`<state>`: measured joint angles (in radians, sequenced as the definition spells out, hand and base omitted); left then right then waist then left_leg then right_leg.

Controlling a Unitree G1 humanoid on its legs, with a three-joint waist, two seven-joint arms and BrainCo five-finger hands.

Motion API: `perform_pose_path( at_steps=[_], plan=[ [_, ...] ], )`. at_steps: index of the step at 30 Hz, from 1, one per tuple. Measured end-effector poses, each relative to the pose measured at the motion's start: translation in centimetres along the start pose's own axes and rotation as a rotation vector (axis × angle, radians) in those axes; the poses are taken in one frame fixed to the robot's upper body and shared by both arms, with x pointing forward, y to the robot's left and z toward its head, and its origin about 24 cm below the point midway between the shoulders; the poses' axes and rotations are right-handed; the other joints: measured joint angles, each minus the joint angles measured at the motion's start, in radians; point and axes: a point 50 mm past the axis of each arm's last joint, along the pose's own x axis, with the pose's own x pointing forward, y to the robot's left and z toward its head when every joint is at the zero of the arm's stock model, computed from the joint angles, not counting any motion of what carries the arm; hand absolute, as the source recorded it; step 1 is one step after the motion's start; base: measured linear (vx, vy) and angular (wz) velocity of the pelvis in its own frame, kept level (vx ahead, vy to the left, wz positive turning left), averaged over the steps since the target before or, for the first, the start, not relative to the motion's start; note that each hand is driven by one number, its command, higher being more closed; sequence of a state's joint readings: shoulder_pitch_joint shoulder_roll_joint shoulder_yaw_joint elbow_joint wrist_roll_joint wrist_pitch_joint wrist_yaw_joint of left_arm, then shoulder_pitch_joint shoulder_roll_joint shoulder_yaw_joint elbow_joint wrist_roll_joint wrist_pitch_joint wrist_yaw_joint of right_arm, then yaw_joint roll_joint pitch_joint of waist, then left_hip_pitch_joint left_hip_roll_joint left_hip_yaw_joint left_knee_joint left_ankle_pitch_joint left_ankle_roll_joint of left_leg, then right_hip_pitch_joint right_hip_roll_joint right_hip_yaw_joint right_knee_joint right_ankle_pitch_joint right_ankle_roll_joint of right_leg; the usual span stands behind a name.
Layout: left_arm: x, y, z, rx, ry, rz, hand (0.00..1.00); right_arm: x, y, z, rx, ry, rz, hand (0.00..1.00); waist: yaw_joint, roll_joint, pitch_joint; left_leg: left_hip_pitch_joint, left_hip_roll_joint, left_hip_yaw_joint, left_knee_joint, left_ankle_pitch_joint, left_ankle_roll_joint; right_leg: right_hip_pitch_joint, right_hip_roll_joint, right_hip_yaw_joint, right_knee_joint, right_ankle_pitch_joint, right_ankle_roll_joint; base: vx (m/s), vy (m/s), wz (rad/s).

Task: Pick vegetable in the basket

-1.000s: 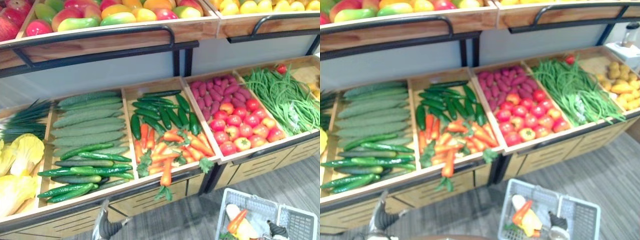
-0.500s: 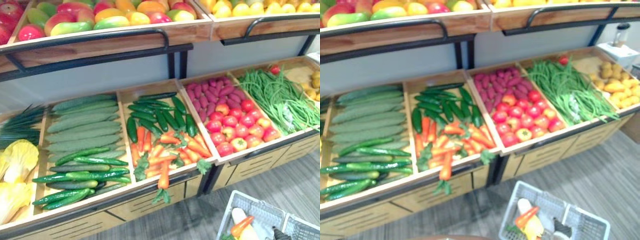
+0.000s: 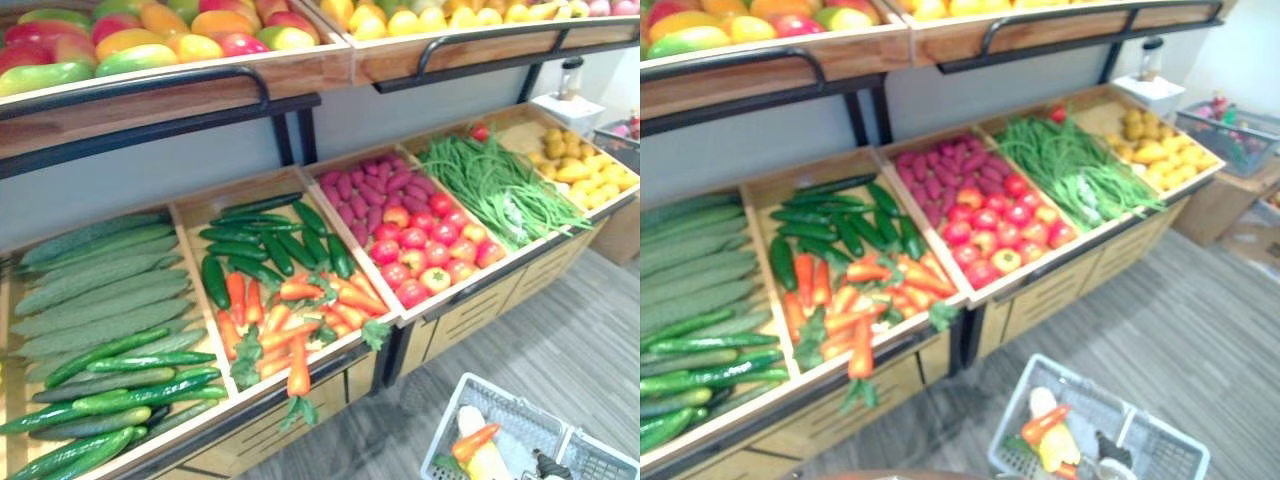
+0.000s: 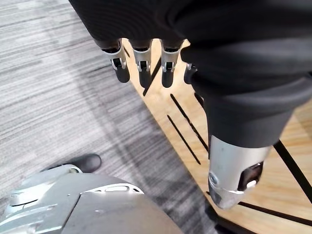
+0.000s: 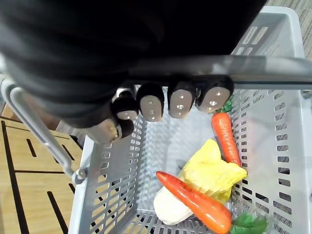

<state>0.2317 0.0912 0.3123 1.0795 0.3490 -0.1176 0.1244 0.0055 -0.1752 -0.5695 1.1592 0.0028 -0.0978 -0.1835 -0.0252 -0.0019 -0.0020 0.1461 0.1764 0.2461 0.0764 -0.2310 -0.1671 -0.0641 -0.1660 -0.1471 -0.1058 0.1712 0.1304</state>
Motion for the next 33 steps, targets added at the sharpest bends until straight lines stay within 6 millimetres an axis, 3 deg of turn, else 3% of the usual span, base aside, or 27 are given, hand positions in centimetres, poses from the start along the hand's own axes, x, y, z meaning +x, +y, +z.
perform_pose_path(
  at_steps=[5, 7, 9, 10, 11, 12, 13, 14, 16, 17, 18, 19, 20, 21, 22, 23, 24, 25, 26, 28, 31, 32, 33],
  plan=[
    [0.5, -0.3, 1.4, 0.144, -0.033, -0.049, 0.0, -0.3, 0.7, -0.3, 0.003, -0.015, 0.039, 1.0, -0.005, -0.003, 0.047, 0.037, 0.037, 0.083, 0.109, -0.077, -0.001, -0.039, 0.043, 0.101, 0.114, -0.022, -0.012, -0.01, 0.013, -0.63],
    [0.9, 0.6, 2.6, 0.208, -0.078, -0.035, 0.0, -0.6, 2.1, 0.2, -0.009, -0.059, 0.085, 1.0, -0.007, -0.046, 0.073, 0.023, 0.011, 0.16, 0.148, -0.11, 0.016, -0.115, 0.038, 0.194, 0.159, -0.01, 0.001, -0.2, 0.066, -1.14],
    [1.1, 1.5, 3.1, 0.229, -0.096, -0.011, 0.0, -0.8, 2.9, 0.4, -0.019, -0.079, 0.11, 1.0, -0.009, -0.078, 0.084, -0.004, -0.002, 0.22, 0.199, -0.137, 0.041, -0.154, 0.039, 0.249, 0.126, 0.079, 0.009, -0.28, 0.078, -1.05],
    [1.2, 1.9, 3.3, 0.232, -0.098, 0.001, 0.0, -0.9, 3.4, 0.7, -0.028, -0.096, 0.123, 1.0, -0.01, -0.074, 0.086, -0.022, 0.01, 0.258, 0.211, -0.132, 0.052, -0.162, 0.049, 0.254, 0.047, 0.197, 0.006, -0.26, 0.038, -1.13],
    [1.2, 1.9, 3.5, 0.229, -0.104, 0.009, 0.0, -1.1, 4.3, 1.5, -0.029, -0.12, 0.147, 1.0, 0.001, -0.056, 0.104, -0.028, 0.036, 0.325, 0.217, -0.122, 0.059, -0.175, 0.071, 0.199, 0.026, 0.269, -0.074, -0.28, 0.029, -0.98],
    [1.3, 2.1, 3.8, 0.225, -0.111, 0.02, 0.0, -1.1, 4.2, 1.6, -0.02, -0.126, 0.145, 1.0, -0.011, -0.052, 0.113, -0.042, 0.051, 0.328, 0.218, -0.113, 0.064, -0.191, 0.071, 0.1, 0.135, 0.166, -0.113, -0.16, 0.003, -0.73],
    [1.3, 2.2, 4.0, 0.224, -0.119, 0.026, 0.0, -1.1, 3.9, 1.4, 0.011, -0.112, 0.133, 1.0, -0.015, -0.044, 0.12, -0.038, 0.069, 0.346, 0.206, -0.094, 0.065, -0.202, 0.062, -0.02, 0.328, -0.02, -0.136, -0.1, 0.009, -0.35],
    [1.2, 2.2, 3.7, 0.225, -0.114, 0.027, 0.0, -1.0, 3.6, 1.0, 0.018, -0.097, 0.12, 1.0, -0.012, -0.04, 0.121, -0.026, 0.079, 0.363, 0.195, -0.081, 0.064, -0.196, 0.057, -0.072, 0.433, -0.107, -0.146, -0.03, -0.006, -0.45],
    [1.1, 2.2, 3.0, 0.229, -0.096, 0.021, 0.0, -1.1, 3.2, 0.4, 0.002, -0.084, 0.113, 1.0, -0.004, -0.043, 0.121, -0.012, 0.081, 0.389, 0.186, -0.068, 0.064, -0.163, 0.028, -0.124, 0.528, -0.206, -0.137, -0.01, -0.048, -0.46],
    [1.0, 2.0, 3.0, 0.221, -0.094, 0.018, 0.0, -1.1, 3.1, 0.1, -0.002, -0.073, 0.111, 1.0, -0.002, -0.065, 0.121, 0.001, 0.051, 0.405, 0.189, -0.063, 0.059, -0.158, 0.022, -0.139, 0.522, -0.223, -0.124, -0.02, -0.054, -0.49],
    [1.0, 1.9, 2.9, 0.209, -0.09, 0.017, 0.0, -1.1, 3.1, 0.1, -0.004, -0.069, 0.111, 1.0, 0.002, -0.064, 0.122, -0.001, 0.046, 0.408, 0.185, -0.057, 0.068, -0.156, 0.028, -0.144, 0.503, -0.218, -0.123, -0.08, -0.063, -0.7],
    [1.0, 1.6, 3.0, 0.206, -0.09, 0.008, 0.0, -1.1, 3.2, 0.2, -0.014, -0.072, 0.114, 1.0, 0.003, -0.055, 0.121, -0.021, 0.047, 0.408, 0.161, -0.031, 0.115, -0.132, 0.071, -0.113, 0.372, -0.151, -0.106, -0.1, -0.106, -0.9],
    [1.0, 0.9, 3.1, 0.193, -0.093, -0.011, 0.0, -0.9, 3.6, 0.9, -0.011, -0.081, 0.119, 1.0, 0.014, -0.003, 0.114, -0.031, 0.079, 0.428, 0.11, 0.01, 0.114, -0.112, 0.098, -0.095, 0.3, -0.125, -0.123, -0.08, -0.125, -0.75],
    [1.0, 0.8, 3.5, 0.19, -0.105, -0.012, 0.0, -0.9, 3.7, 1.2, -0.002, -0.084, 0.121, 1.0, 0.003, -0.007, 0.116, -0.039, 0.076, 0.434, 0.105, 0.021, 0.096, -0.137, 0.073, -0.116, 0.416, -0.208, -0.14, 0.01, -0.116, -0.42],
    [1.1, 0.6, 4.3, 0.209, -0.128, -0.018, 0.0, -0.8, 3.5, 1.1, 0.009, -0.077, 0.112, 1.0, -0.005, -0.022, 0.124, -0.044, 0.047, 0.44, 0.098, 0.036, 0.075, -0.148, -0.014, -0.156, 0.556, -0.308, -0.103, 0.02, -0.08, -0.16],
    [1.2, 0.7, 4.5, 0.214, -0.134, -0.018, 0.0, -0.9, 3.5, 0.9, 0.015, -0.065, 0.109, 1.0, -0.002, -0.039, 0.127, -0.046, 0.038, 0.457, 0.106, 0.036, 0.075, -0.14, -0.035, -0.157, 0.535, -0.327, -0.067, -0.05, -0.155, -0.5],
    [1.1, 0.6, 4.0, 0.206, -0.112, -0.021, 0.0, -0.9, 3.8, 1.0, 0.011, -0.064, 0.12, 1.0, 0.006, -0.045, 0.123, -0.064, 0.047, 0.486, 0.132, 0.04, 0.069, -0.13, -0.01, -0.159, 0.456, -0.345, -0.054, -0.1, -0.271, -0.83],
    [1.0, -0.1, 4.0, 0.188, -0.11, -0.03, 0.0, -0.8, 3.9, 1.4, -0.011, -0.079, 0.127, 1.0, 0.008, -0.013, 0.127, -0.077, 0.085, 0.493, 0.145, 0.052, 0.063, -0.101, 0.044, -0.154, 0.361, -0.297, -0.069, -0.11, -0.279, -0.76],
    [1.0, -0.3, 4.0, 0.189, -0.113, -0.036, 0.0, -0.8, 4.0, 1.4, -0.017, -0.078, 0.129, 1.0, 0.001, -0.005, 0.127, -0.08, 0.099, 0.493, 0.154, 0.062, 0.06, -0.084, 0.063, -0.151, 0.321, -0.276, -0.078, -0.07, -0.254, -0.57],
    [1.0, -0.6, 4.0, 0.186, -0.114, -0.044, 0.0, -1.0, 3.4, 0.1, -0.037, -0.046, 0.12, 1.0, -0.002, 0.002, 0.126, -0.07, 0.144, 0.486, 0.209, 0.098, 0.052, -0.016, 0.115, -0.138, 0.222, -0.236, -0.1, -0.05, -0.185, -0.3],
    [1.0, -0.7, 4.4, 0.181, -0.121, -0.04, 0.0, -1.1, 2.8, -0.7, -0.052, -0.029, 0.1, 1.0, -0.001, 0.009, 0.124, -0.072, 0.205, 0.489, 0.3, 0.118, 0.049, 0.008, 0.155, -0.106, 0.176, -0.234, -0.102, -0.07, -0.155, -0.39],
    [1.0, -0.7, 4.4, 0.177, -0.121, -0.035, 0.0, -1.1, 3.0, -0.5, -0.057, -0.037, 0.102, 1.0, 0.0, -0.007, 0.14, -0.097, 0.22, 0.434, 0.366, 0.132, 0.07, 0.021, 0.166, -0.064, 0.178, -0.233, -0.102, -0.05, -0.124, -0.59],
    [1.0, -0.7, 4.3, 0.177, -0.12, -0.032, 0.0, -1.0, 2.9, -0.4, -0.057, -0.041, 0.1, 1.0, 0.001, -0.006, 0.14, -0.109, 0.199, 0.36, 0.37, 0.12, 0.066, 0.023, 0.164, -0.048, 0.179, -0.234, -0.102, -0.02, -0.09, -0.74]
  ],
)
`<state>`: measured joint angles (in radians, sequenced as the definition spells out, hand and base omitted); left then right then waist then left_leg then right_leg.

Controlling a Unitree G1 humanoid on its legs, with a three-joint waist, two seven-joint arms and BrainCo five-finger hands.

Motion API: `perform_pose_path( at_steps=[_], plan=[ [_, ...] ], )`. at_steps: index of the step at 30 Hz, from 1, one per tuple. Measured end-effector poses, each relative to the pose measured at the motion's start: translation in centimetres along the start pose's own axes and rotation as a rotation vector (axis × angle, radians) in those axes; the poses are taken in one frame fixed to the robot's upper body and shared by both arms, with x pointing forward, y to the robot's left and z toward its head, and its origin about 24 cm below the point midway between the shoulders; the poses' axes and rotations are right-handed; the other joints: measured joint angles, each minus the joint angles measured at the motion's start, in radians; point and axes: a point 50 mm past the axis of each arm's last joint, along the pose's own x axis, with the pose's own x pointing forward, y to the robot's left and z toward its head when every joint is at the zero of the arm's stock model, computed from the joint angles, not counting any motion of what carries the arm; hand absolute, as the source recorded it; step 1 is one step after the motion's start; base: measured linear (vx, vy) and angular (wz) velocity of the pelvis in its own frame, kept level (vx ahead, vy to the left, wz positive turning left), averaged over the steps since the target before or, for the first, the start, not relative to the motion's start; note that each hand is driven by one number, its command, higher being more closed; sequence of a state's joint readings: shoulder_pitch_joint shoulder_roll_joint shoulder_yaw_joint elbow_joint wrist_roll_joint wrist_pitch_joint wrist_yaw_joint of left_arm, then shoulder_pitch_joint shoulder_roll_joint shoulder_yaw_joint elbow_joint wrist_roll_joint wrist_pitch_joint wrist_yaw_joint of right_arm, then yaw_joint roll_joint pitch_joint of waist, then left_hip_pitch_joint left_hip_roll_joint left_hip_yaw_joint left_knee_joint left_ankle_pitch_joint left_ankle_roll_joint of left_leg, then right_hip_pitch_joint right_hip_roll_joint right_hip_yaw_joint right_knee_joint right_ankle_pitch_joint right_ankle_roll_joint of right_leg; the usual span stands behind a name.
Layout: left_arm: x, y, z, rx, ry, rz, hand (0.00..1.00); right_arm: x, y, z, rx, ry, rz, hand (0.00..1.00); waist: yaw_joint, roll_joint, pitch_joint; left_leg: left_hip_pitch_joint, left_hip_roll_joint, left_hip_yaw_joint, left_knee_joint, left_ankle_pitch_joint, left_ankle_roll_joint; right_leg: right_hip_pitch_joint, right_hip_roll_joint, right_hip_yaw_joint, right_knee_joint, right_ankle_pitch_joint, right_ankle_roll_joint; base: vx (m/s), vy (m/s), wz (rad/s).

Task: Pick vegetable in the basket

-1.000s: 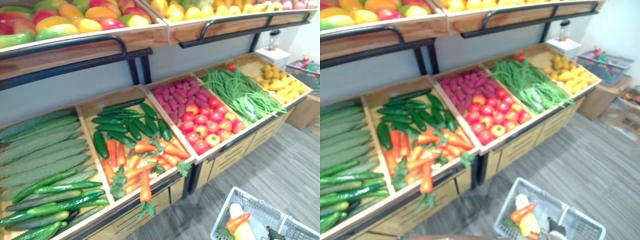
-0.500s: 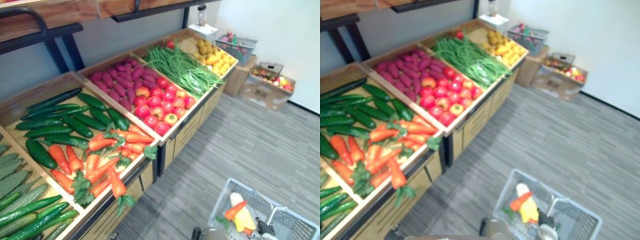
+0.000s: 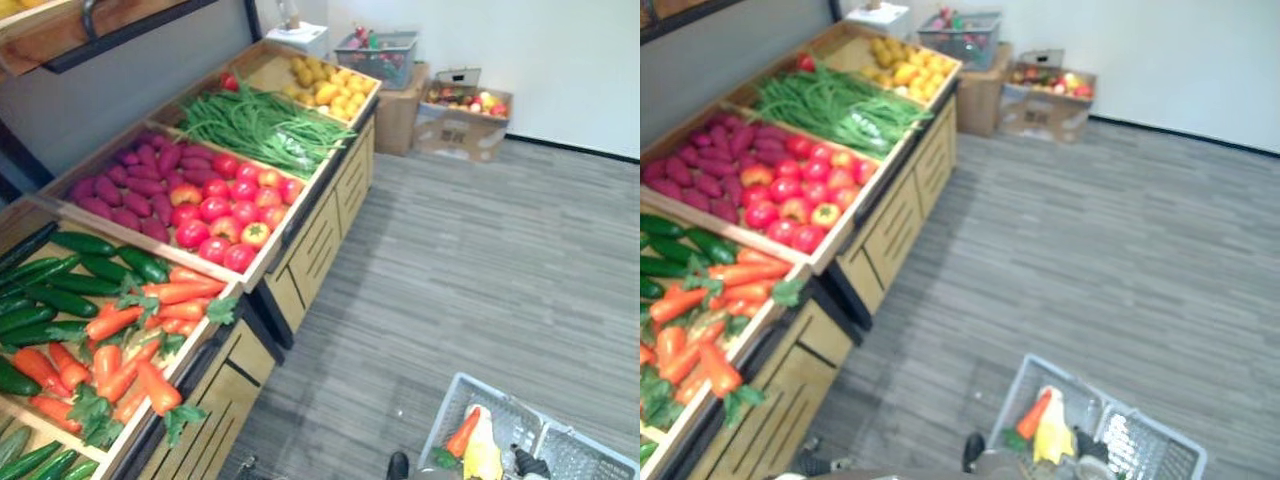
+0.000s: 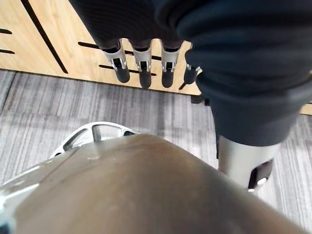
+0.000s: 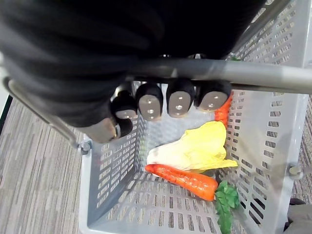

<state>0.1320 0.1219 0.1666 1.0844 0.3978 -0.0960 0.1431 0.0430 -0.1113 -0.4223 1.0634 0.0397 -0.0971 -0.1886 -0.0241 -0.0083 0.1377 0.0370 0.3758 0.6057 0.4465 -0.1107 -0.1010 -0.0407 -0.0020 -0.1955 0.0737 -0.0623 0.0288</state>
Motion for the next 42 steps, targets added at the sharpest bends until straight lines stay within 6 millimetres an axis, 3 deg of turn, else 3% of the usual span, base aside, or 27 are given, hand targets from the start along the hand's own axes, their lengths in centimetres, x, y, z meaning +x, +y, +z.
perform_pose_path(
  at_steps=[1, 3, 7, 8, 11, 13, 17, 19, 20, 22, 24, 25, 26, 29, 30, 31, 32, 34, 36, 40, 42],
  plan=[
    [0.0, -0.1, 0.0, -0.001, -0.001, 0.004, 0.0, 0.1, -0.3, 0.4, -0.003, -0.012, -0.009, 1.0, 0.002, 0.0, 0.001, -0.01, -0.072, -0.165, -0.042, -0.036, -0.009, 0.003, -0.01, 0.04, -0.001, -0.004, -0.006, -0.03, -0.04, -0.6],
    [-0.1, -0.3, 0.0, -0.004, -0.002, 0.001, 0.0, 0.3, -0.7, 0.8, -0.009, -0.024, -0.018, 1.0, 0.001, 0.003, 0.002, -0.022, -0.165, -0.323, -0.115, -0.068, -0.017, 0.008, -0.019, 0.099, -0.007, -0.004, -0.006, 0.01, -0.004, -0.69],
    [-0.1, -0.5, 0.2, -0.01, -0.012, 0.001, 0.0, 0.4, -1.3, 1.0, -0.012, -0.031, -0.034, 1.0, 0.002, 0.018, 0.011, -0.066, -0.24, -0.457, -0.258, -0.063, -0.02, 0.008, -0.018, 0.173, -0.015, -0.004, -0.006, 0.01, 0.087, -0.68],
    [-0.1, -0.8, 0.4, -0.02, -0.017, -0.002, 0.0, 0.5, -1.5, 1.4, -0.014, -0.042, -0.038, 1.0, 0.006, 0.034, 0.02, -0.074, -0.254, -0.509, -0.317, -0.06, -0.017, 0.003, -0.011, 0.205, -0.019, -0.004, -0.006, 0.02, 0.177, -0.74],
    [-0.2, -1.3, 0.5, -0.057, -0.011, 0.001, 0.0, 0.3, -1.1, 1.6, -0.008, -0.064, -0.03, 1.0, 0.029, 0.066, 0.014, -0.08, -0.265, -0.506, -0.315, -0.038, -0.007, 0.0, -0.003, 0.249, -0.025, 0.004, 0.006, 0.11, 0.256, -0.96],
    [-0.1, -1.1, 0.6, -0.067, -0.012, 0.015, 0.0, 0.1, -0.2, 1.7, 0.014, -0.078, -0.013, 1.0, 0.026, 0.045, 0.023, -0.076, -0.282, -0.454, -0.277, -0.074, 0.017, -0.015, -0.034, 0.267, -0.016, 0.025, 0.034, 0.17, 0.253, -0.57],
    [-0.2, -0.9, 0.3, -0.083, 0.001, 0.027, 0.0, -0.2, 0.7, 2.1, -0.006, -0.104, 0.02, 1.0, 0.036, 0.04, 0.014, -0.06, -0.288, -0.357, -0.252, -0.104, 0.049, -0.028, -0.037, 0.35, -0.038, 0.037, 0.051, 0.22, 0.158, -0.72],
    [-0.1, -0.8, 0.5, -0.078, -0.004, 0.028, 0.0, -0.2, 0.8, 2.0, -0.006, -0.104, 0.03, 1.0, 0.048, 0.03, 0.012, -0.028, -0.306, -0.339, -0.255, -0.105, 0.052, -0.059, -0.042, 0.366, 0.032, 0.02, 0.073, 0.21, 0.102, -0.73],
    [-0.1, -0.9, 0.7, -0.072, -0.01, 0.024, 0.0, -0.2, 0.8, 2.2, -0.004, -0.11, 0.03, 1.0, 0.055, 0.03, 0.012, -0.019, -0.303, -0.336, -0.255, -0.105, 0.052, -0.084, -0.036, 0.364, 0.085, 0.009, 0.072, 0.18, 0.046, -0.79],
    [0.0, -0.6, 0.9, -0.029, -0.024, 0.018, 0.0, -0.1, 1.4, 3.2, 0.01, -0.145, 0.043, 1.0, 0.055, 0.019, 0.021, 0.023, -0.308, -0.302, -0.256, -0.105, 0.053, -0.194, -0.031, 0.318, 0.336, -0.025, 0.082, 0.15, 0.031, -0.79],
    [0.2, -0.3, 1.1, 0.012, -0.038, 0.016, 0.0, -0.1, 1.8, 3.6, 0.025, -0.16, 0.05, 1.0, 0.044, 0.012, 0.037, 0.095, -0.314, -0.293, -0.276, -0.106, 0.057, -0.253, -0.057, 0.24, 0.522, -0.038, 0.083, 0.13, 0.042, -0.31],
    [0.2, -0.3, 1.4, 0.02, -0.046, 0.016, 0.0, -0.1, 1.9, 3.8, 0.029, -0.17, 0.053, 1.0, 0.033, 0.013, 0.037, 0.122, -0.314, -0.294, -0.287, -0.116, 0.074, -0.264, -0.08, 0.179, 0.564, -0.065, 0.049, 0.15, 0.025, 0.12],
    [0.4, 0.3, 1.7, 0.031, -0.056, 0.03, 0.0, -0.2, 2.3, 3.9, 0.03, -0.177, 0.064, 1.0, 0.029, -0.008, 0.037, 0.145, -0.316, -0.291, -0.302, -0.12, 0.079, -0.28, -0.115, 0.11, 0.543, -0.079, 0.027, 0.15, 0.008, 0.18],
    [0.4, 0.5, 1.9, 0.023, -0.064, 0.04, 0.0, -0.3, 2.9, 4.0, 0.031, -0.177, 0.076, 1.0, 0.033, -0.029, 0.039, 0.15, -0.289, -0.296, -0.306, -0.126, 0.069, -0.285, -0.145, 0.037, 0.315, -0.047, 0.045, 0.22, -0.146, 0.22],
    [0.4, 0.5, 1.6, 0.019, -0.057, 0.04, 0.0, -0.3, 3.0, 3.9, 0.031, -0.174, 0.078, 1.0, 0.033, -0.034, 0.036, 0.153, -0.286, -0.301, -0.305, -0.133, 0.055, -0.281, -0.147, 0.038, 0.264, -0.009, 0.041, 0.2, -0.167, 0.16],
    [0.3, 0.7, 1.2, 0.018, -0.045, 0.046, 0.0, -0.3, 3.0, 3.7, 0.031, -0.166, 0.079, 1.0, 0.033, -0.046, 0.033, 0.162, -0.288, -0.318, -0.305, -0.146, 0.032, -0.27, -0.157, 0.039, 0.206, 0.087, 0.034, 0.22, -0.205, 0.09],
    [0.3, 0.5, 0.9, 0.01, -0.028, 0.044, 0.0, -0.2, 2.8, 3.7, 0.027, -0.162, 0.072, 1.0, 0.039, -0.027, 0.035, 0.178, -0.264, -0.333, -0.306, -0.167, 0.001, -0.266, -0.14, 0.031, 0.219, 0.085, 0.036, 0.24, -0.248, 0.1],
    [0.1, -0.6, 1.3, -0.021, -0.034, 0.026, 0.0, -0.1, 2.3, 3.9, 0.03, -0.164, 0.059, 1.0, 0.042, 0.016, 0.031, 0.171, -0.216, -0.349, -0.302, -0.134, -0.038, -0.257, -0.106, 0.006, 0.218, 0.057, 0.004, 0.23, -0.278, 0.07],
    [0.1, -0.8, 1.4, -0.042, -0.032, 0.027, 0.0, -0.1, 2.1, 3.6, 0.039, -0.15, 0.05, 1.0, 0.032, 0.032, 0.025, 0.155, -0.187, -0.38, -0.275, -0.109, -0.049, -0.229, -0.089, -0.028, 0.197, 0.041, -0.011, 0.18, -0.232, 0.31],
    [0.2, -0.7, 1.6, -0.043, -0.037, 0.035, 0.0, -0.2, 1.6, 1.9, 0.033, -0.09, 0.037, 1.0, 0.029, 0.03, 0.024, 0.074, -0.15, -0.436, -0.058, -0.031, -0.054, -0.102, -0.067, -0.074, 0.091, 0.036, -0.02, 0.11, -0.174, 0.33],
    [0.2, -0.7, 1.5, -0.042, -0.035, 0.036, 0.0, -0.2, 1.3, 1.3, 0.034, -0.07, 0.028, 1.0, 0.031, 0.022, 0.022, 0.015, -0.142, -0.455, 0.075, 0.051, -0.045, -0.044, -0.064, -0.074, 0.033, 0.036, -0.021, 0.1, -0.13, 0.11]
  ],
)
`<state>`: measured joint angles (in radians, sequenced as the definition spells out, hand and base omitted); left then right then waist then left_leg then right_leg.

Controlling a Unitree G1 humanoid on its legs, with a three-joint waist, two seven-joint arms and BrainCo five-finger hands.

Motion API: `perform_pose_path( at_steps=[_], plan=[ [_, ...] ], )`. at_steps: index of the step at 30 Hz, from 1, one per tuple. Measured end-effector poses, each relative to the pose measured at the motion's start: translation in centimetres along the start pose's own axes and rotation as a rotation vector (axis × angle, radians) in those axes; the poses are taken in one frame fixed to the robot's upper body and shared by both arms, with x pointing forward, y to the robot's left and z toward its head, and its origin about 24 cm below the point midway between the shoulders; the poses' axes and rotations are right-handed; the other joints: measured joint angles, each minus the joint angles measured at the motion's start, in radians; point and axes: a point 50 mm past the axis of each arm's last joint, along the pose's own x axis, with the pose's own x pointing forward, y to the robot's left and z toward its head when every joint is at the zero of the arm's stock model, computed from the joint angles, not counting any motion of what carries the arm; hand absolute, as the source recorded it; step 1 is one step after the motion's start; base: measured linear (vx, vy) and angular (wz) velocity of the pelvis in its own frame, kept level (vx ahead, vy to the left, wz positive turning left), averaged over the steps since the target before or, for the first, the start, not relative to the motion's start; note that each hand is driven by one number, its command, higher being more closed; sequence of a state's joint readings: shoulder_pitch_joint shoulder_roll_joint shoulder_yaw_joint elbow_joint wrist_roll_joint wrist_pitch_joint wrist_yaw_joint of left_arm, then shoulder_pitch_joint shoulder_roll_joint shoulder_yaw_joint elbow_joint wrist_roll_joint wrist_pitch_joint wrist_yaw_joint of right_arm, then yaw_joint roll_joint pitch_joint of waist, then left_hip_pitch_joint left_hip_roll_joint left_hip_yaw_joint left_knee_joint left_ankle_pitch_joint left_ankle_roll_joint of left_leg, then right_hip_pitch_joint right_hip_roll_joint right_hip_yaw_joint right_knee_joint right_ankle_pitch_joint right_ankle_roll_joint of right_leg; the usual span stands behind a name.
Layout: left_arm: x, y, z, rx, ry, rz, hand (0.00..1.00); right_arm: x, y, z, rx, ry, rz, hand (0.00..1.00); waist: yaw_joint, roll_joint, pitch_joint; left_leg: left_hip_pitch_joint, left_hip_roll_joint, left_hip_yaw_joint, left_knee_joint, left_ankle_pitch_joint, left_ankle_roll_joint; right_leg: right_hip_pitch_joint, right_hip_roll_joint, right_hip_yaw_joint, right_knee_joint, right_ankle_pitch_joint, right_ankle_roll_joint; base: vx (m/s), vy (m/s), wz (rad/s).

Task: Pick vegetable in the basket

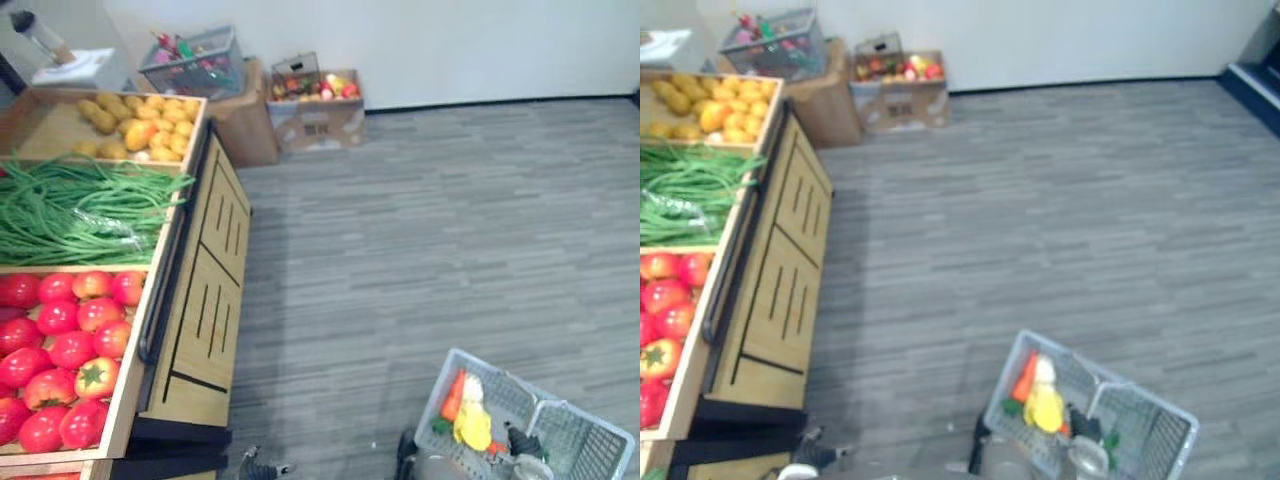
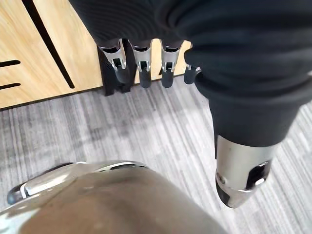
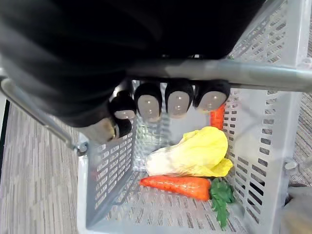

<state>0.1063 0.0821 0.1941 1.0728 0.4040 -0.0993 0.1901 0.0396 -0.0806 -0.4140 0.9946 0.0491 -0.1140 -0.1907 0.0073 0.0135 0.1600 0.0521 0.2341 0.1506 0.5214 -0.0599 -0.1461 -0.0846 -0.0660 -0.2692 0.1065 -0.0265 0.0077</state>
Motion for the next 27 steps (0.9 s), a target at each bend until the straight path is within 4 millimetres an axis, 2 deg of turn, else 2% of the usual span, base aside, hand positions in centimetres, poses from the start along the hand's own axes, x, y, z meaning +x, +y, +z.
perform_pose_path(
  at_steps=[2, 4, 5, 8, 10, 11, 13, 16, 20, 27],
  plan=[
    [0.0, 0.1, -0.2, -0.004, 0.007, 0.003, 0.0, 0.0, -0.3, -0.1, 0.004, 0.004, -0.011, 1.0, 0.003, -0.003, -0.004, -0.021, 0.004, 0.0, 0.044, 0.005, 0.012, 0.019, -0.004, 0.008, -0.024, -0.001, -0.002, 0.11, -0.095, -0.04],
    [-0.1, -0.1, -0.5, -0.011, 0.016, 0.001, 0.0, 0.1, -1.0, -0.2, 0.021, 0.013, -0.033, 1.0, 0.003, -0.002, -0.009, -0.036, -0.036, -0.002, -0.022, -0.125, 0.014, 0.039, -0.019, 0.036, -0.041, -0.01, -0.015, 0.11, -0.004, -0.22],
    [-0.2, 0.0, -0.6, -0.014, 0.022, 0.003, 0.0, 0.2, -1.3, -0.2, 0.041, 0.019, -0.045, 1.0, 0.007, -0.004, -0.01, -0.036, -0.061, 0.0, -0.108, -0.143, 0.012, 0.044, -0.029, 0.051, -0.042, -0.01, -0.014, 0.09, 0.046, -0.36],
    [-0.3, -0.1, -0.9, -0.019, 0.031, 0.002, 0.0, 0.2, -1.6, -0.4, 0.057, 0.031, -0.055, 1.0, 0.01, -0.003, -0.011, -0.036, -0.089, 0.0, -0.315, -0.127, 0.022, 0.054, -0.036, 0.091, -0.047, -0.005, 0.015, 0.04, 0.114, -0.48],
    [-0.5, -0.5, -1.2, -0.044, 0.047, -0.002, 0.0, 0.1, -2.0, -0.7, 0.055, 0.039, -0.064, 1.0, 0.008, 0.016, -0.025, -0.055, -0.083, 0.002, -0.381, -0.036, 0.023, 0.053, -0.017, 0.114, -0.053, 0.0, 0.045, 0.03, 0.207, -0.5],
    [-0.7, -1.0, -1.7, -0.064, 0.071, -0.011, 0.0, -0.1, -2.5, -1.4, 0.053, 0.058, -0.077, 1.0, 0.007, 0.027, -0.05, -0.056, -0.071, 0.011, -0.379, -0.065, 0.039, 0.055, -0.006, 0.131, -0.064, 0.005, 0.059, 0.09, 0.244, -0.4],
    [-0.7, -0.4, -2.4, -0.064, 0.094, 0.005, 0.0, -0.7, -2.0, -2.8, 0.068, 0.097, -0.067, 1.0, -0.002, -0.003, -0.085, -0.045, -0.107, 0.042, -0.414, -0.07, 0.048, 0.071, -0.039, 0.148, -0.101, 0.03, 0.084, 0.12, 0.251, -0.26],
    [-0.7, 0.1, -2.8, -0.086, 0.111, 0.016, 0.0, -1.2, -2.2, -4.2, 0.096, 0.136, -0.071, 1.0, -0.007, -0.029, -0.108, -0.009, -0.154, 0.066, -0.464, -0.061, 0.068, 0.076, -0.072, 0.165, -0.124, 0.043, 0.106, 0.1, 0.171, -0.15],
    [-0.8, -0.1, -3.0, -0.165, 0.127, 0.004, 0.0, -1.4, -2.6, -4.7, 0.136, 0.152, -0.078, 1.0, -0.009, -0.024, -0.11, 0.019, -0.181, 0.085, -0.493, -0.06, 0.076, 0.09, -0.093, 0.175, -0.142, 0.049, 0.115, 0.08, 0.109, -0.08],
    [-1.0, -0.4, -3.7, -0.322, 0.169, -0.011, 0.0, -1.7, -2.5, -6.0, 0.159, 0.204, -0.056, 1.0, -0.006, -0.019, -0.113, 0.054, -0.167, 0.108, -0.518, -0.061, 0.075, 0.105, -0.066, 0.193, -0.16, 0.05, 0.114, 0.03, -0.016, -0.11]
  ],
)
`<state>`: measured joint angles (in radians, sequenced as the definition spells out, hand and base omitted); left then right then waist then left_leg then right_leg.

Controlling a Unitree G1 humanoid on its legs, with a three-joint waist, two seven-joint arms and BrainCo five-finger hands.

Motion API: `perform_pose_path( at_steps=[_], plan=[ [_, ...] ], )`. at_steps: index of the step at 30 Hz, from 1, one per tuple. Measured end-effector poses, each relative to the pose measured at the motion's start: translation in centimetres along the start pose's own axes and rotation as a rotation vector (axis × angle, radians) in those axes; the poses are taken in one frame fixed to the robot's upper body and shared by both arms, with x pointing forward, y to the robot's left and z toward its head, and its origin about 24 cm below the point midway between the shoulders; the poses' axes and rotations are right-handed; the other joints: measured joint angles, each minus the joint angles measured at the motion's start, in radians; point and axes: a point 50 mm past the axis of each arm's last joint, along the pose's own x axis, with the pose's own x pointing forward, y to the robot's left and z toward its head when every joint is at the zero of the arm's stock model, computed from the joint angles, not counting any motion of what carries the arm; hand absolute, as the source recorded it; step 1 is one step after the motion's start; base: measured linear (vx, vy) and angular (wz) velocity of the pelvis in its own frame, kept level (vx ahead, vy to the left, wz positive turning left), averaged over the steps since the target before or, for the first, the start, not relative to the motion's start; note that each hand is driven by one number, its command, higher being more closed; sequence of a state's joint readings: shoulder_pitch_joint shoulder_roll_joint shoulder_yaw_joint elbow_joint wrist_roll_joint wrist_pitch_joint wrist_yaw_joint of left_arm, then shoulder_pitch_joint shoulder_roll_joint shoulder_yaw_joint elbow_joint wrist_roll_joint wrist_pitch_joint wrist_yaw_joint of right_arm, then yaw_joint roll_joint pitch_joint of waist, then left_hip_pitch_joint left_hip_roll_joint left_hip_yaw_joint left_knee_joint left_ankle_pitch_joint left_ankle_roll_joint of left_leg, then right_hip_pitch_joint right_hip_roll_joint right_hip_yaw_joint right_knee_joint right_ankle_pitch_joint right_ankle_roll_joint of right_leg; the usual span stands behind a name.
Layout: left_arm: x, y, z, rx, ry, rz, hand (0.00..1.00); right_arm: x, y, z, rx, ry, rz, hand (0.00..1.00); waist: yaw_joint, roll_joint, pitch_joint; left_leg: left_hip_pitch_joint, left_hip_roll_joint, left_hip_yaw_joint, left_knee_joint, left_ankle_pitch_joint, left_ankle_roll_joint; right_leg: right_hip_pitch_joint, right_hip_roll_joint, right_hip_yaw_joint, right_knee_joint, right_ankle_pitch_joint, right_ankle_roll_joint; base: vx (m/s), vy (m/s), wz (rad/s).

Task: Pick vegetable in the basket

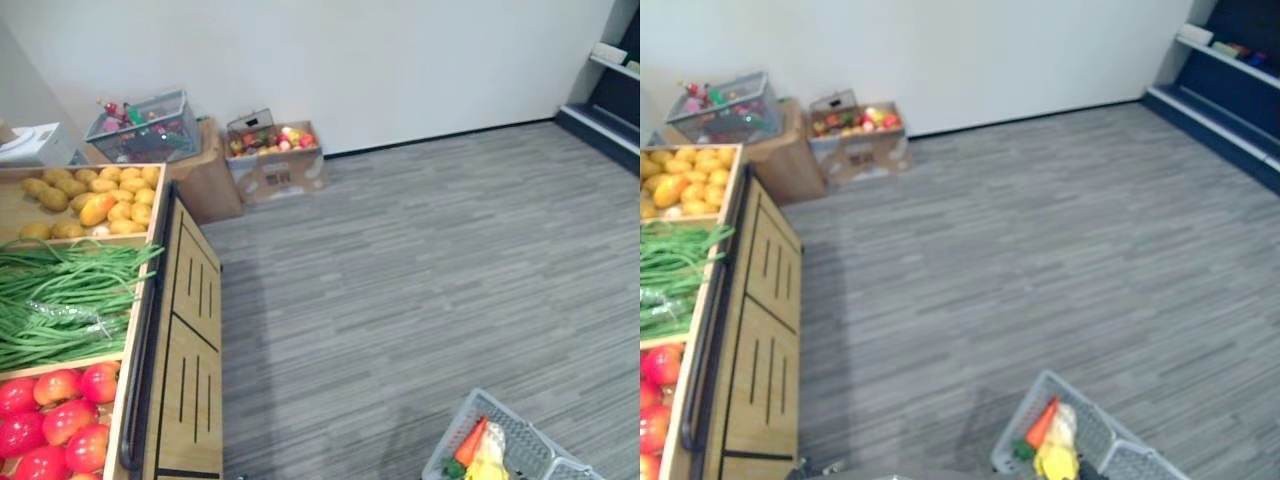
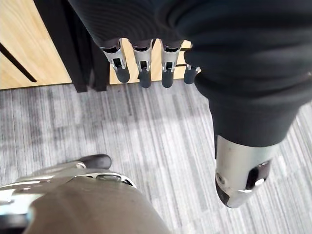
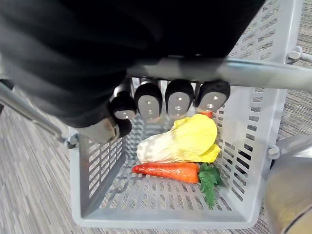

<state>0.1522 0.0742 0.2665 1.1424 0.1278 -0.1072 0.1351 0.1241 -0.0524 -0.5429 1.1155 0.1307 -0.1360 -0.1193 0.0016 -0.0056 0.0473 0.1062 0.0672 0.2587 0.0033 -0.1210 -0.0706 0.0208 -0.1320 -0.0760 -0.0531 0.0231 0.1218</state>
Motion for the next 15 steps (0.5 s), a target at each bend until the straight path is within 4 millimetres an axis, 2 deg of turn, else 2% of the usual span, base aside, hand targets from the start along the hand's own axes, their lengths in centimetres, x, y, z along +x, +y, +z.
perform_pose_path(
  at_steps=[5, 15],
  plan=[
    [-0.1, -0.1, -0.4, -0.052, 0.021, -0.012, 0.0, -0.1, -0.5, -0.9, 0.019, 0.039, -0.018, 1.0, -0.001, 0.003, -0.002, 0.005, 0.014, 0.0, -0.001, -0.001, -0.002, 0.009, 0.012, -0.003, -0.019, 0.0, 0.0, -0.02, -0.043, -0.02],
    [-0.1, -0.3, -1.1, -0.109, 0.061, -0.027, 0.0, -0.2, -0.3, -1.3, 0.001, 0.057, -0.007, 1.0, -0.003, 0.007, -0.013, 0.01, 0.019, -0.002, -0.012, -0.003, -0.004, 0.025, 0.023, -0.008, -0.051, 0.011, -0.005, 0.0, -0.002, 0.0]
  ],
)
